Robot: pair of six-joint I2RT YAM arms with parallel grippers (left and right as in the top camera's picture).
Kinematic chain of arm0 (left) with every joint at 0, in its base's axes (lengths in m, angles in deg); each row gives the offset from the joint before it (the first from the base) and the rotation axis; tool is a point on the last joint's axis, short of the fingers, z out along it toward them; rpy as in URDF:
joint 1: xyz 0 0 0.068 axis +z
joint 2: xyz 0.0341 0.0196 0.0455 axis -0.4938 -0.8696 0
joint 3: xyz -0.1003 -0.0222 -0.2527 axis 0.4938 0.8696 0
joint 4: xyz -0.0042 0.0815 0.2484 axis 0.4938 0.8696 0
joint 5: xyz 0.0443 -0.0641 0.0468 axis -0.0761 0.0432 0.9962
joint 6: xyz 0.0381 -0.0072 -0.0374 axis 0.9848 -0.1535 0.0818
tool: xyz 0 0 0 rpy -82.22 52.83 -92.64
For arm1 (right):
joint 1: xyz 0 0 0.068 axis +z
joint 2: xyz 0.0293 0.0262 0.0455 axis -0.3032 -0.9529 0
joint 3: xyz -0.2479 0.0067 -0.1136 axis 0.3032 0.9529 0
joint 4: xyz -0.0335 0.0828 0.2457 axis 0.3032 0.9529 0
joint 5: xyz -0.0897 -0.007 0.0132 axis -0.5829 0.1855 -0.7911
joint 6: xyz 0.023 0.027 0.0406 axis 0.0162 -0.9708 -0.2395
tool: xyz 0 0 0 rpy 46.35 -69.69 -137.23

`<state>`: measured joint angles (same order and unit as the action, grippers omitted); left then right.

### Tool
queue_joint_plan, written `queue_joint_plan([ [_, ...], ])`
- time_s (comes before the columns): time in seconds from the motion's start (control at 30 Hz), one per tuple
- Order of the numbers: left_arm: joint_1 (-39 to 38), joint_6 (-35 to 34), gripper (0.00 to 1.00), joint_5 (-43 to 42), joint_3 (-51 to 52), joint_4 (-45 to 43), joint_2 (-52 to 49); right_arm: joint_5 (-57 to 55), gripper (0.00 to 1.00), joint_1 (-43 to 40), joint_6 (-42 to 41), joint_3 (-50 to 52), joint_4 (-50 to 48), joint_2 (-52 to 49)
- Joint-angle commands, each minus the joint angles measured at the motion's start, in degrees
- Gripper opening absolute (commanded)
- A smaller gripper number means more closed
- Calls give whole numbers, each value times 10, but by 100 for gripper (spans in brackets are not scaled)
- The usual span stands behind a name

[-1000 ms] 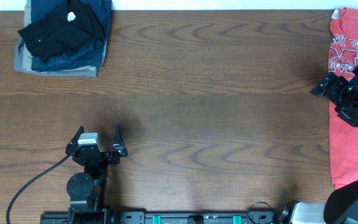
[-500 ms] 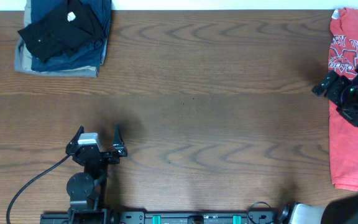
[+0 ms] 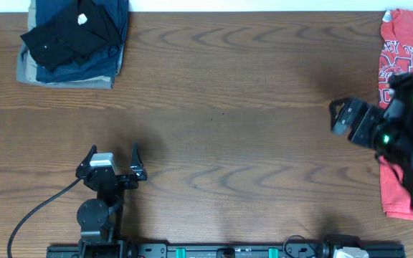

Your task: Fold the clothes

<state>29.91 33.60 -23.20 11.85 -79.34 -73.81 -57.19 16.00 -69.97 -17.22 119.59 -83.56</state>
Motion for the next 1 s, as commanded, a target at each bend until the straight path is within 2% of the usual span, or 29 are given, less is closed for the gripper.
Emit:
queue_joint_plan([
  [0.0, 3, -5, 98, 22, 10, 21, 4, -1, 99, 34, -6, -2, 1, 48],
  [0.37, 3, -5, 98, 22, 10, 21, 4, -42, 99, 78, 1, -1, 25, 192],
  [0.57, 3, -5, 98, 22, 10, 21, 4, -45, 99, 88, -2, 38, 21, 260],
  [0.73, 3, -5, 98, 22, 10, 21, 4, -44, 99, 96, -2, 146, -50, 334],
  [0.97, 3, -5, 98, 22, 10, 21, 4, -44, 99, 103, -6, 369, -206, 462],
])
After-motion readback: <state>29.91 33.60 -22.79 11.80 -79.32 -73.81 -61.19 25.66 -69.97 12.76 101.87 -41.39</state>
